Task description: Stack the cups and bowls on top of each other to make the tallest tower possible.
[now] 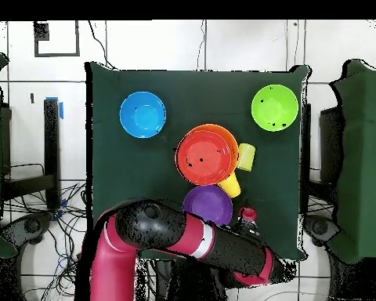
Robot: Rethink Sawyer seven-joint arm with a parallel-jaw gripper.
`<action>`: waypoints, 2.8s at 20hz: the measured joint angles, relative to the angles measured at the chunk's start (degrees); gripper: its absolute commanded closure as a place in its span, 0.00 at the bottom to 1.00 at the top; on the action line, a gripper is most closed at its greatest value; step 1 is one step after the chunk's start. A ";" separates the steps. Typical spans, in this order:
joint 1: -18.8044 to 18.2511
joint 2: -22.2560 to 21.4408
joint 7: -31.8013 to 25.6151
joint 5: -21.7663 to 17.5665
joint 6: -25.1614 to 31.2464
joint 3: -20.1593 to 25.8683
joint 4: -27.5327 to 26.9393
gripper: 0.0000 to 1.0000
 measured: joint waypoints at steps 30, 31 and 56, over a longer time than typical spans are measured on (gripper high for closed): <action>1.53 -3.37 0.00 -14.06 8.83 -3.46 -8.10 0.00; 1.51 -3.44 0.00 -14.33 8.97 -3.48 -8.21 0.00; -6.52 -2.24 0.00 -9.23 -2.63 -1.85 -10.35 0.00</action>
